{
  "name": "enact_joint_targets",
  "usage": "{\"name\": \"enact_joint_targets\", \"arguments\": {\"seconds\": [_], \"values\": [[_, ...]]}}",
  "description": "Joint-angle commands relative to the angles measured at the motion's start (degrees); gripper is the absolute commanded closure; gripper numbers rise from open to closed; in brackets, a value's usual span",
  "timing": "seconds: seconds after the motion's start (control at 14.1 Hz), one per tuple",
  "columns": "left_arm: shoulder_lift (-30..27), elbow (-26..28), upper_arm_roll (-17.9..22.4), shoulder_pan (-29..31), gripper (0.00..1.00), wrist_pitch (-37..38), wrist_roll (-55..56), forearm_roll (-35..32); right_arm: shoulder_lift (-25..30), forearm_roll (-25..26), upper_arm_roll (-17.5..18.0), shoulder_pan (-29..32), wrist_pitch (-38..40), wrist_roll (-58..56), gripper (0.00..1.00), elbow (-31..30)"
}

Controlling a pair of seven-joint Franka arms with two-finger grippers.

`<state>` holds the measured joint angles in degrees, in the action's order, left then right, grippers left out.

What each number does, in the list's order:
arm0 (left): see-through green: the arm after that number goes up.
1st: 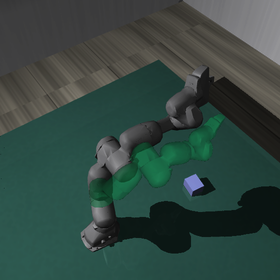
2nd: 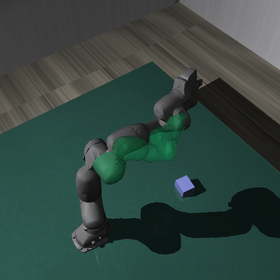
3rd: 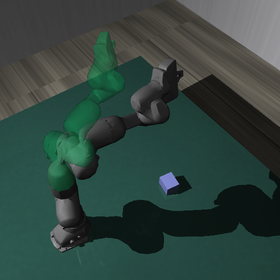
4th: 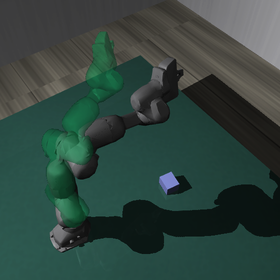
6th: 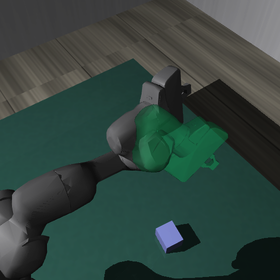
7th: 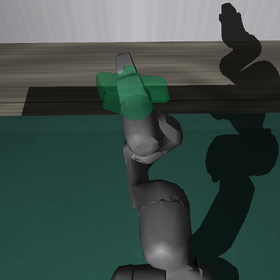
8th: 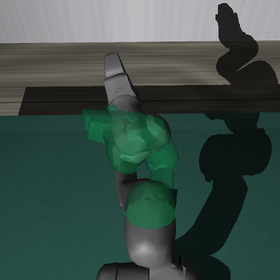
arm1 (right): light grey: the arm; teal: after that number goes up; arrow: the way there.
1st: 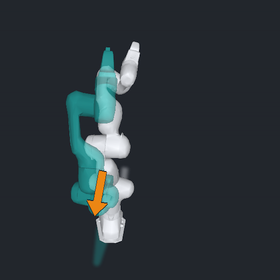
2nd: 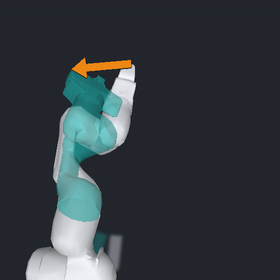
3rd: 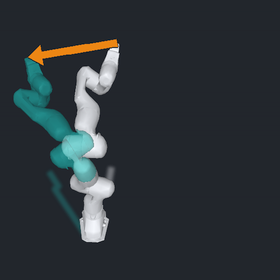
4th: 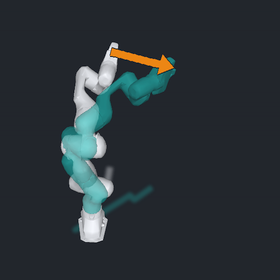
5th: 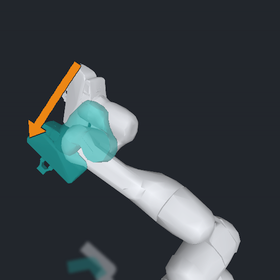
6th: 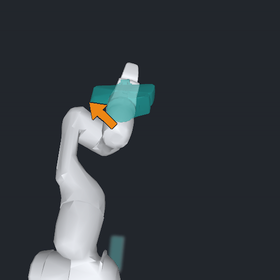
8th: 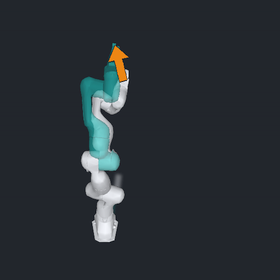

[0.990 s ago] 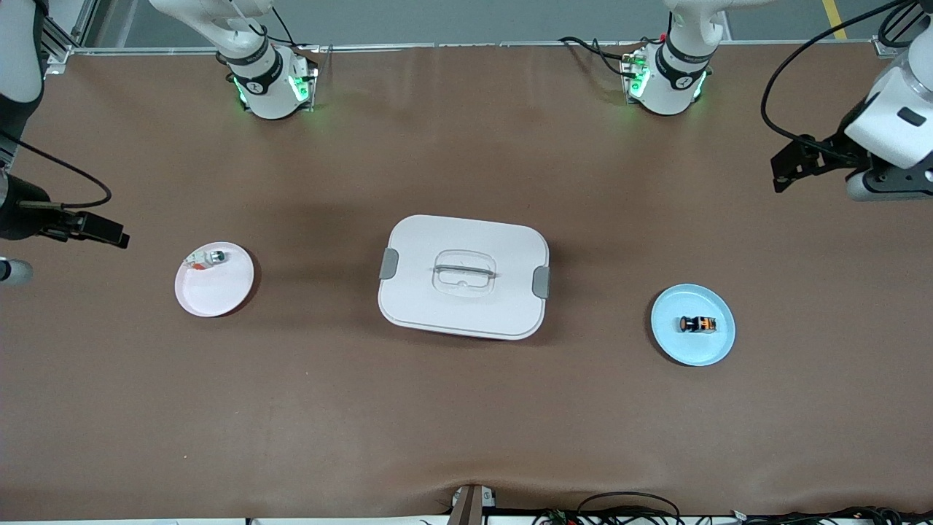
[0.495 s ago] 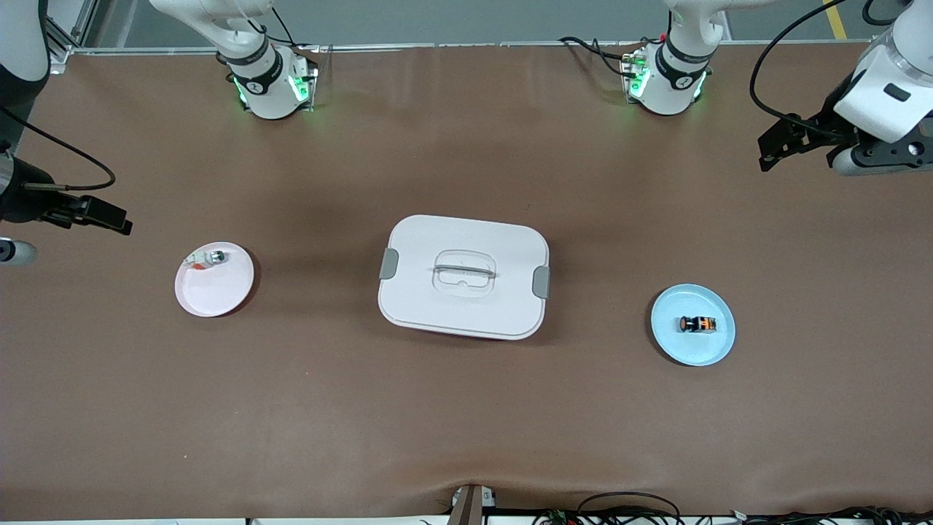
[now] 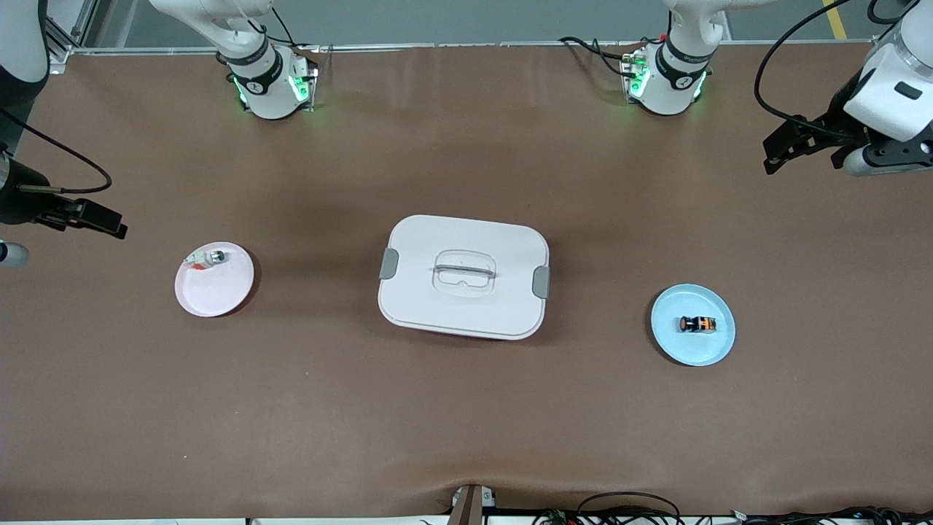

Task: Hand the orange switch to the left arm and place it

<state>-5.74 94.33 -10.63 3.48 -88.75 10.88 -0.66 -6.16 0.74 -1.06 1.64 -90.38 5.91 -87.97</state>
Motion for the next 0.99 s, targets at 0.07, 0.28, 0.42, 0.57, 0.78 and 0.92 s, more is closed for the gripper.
{"name": "enact_joint_targets", "arguments": {"seconds": [0.07, 0.28, 0.42, 0.57, 0.78, 0.92], "values": [[1.87, -2.48, 0.26, -0.05, 0.0, 0.07, -0.25, -0.31, 1.33, 0.14, 0.1, 0.73, -0.59, 0.95, 0.0, -0.97], [1.88, -2.83, 0.35, 0.03, 0.0, 0.16, -0.25, -0.31, 3.35, 0.23, 0.27, 0.73, -0.15, 0.95, 0.0, -0.62], [1.61, -2.83, 0.35, 0.47, 0.0, 0.25, -0.25, -0.31, 4.05, 0.14, 0.18, 0.73, 0.81, 1.04, 0.0, -0.97], [1.35, -2.66, 0.35, 0.91, 0.0, 1.56, -0.42, -0.22, 4.14, 0.05, 0.1, 0.82, 2.91, 1.04, 0.0, -0.88], [1.0, -2.57, 0.35, 1.09, 0.0, 1.57, -0.33, -0.31, 5.45, 0.22, 0.53, 0.3, 3.1, 1.04, 0.0, -0.62], [0.56, -2.66, 0.26, 1.18, 0.0, 1.57, -0.25, -0.31, 6.07, -0.03, 0.54, 0.03, 3.54, 1.04, 0.0, -0.45]]}}
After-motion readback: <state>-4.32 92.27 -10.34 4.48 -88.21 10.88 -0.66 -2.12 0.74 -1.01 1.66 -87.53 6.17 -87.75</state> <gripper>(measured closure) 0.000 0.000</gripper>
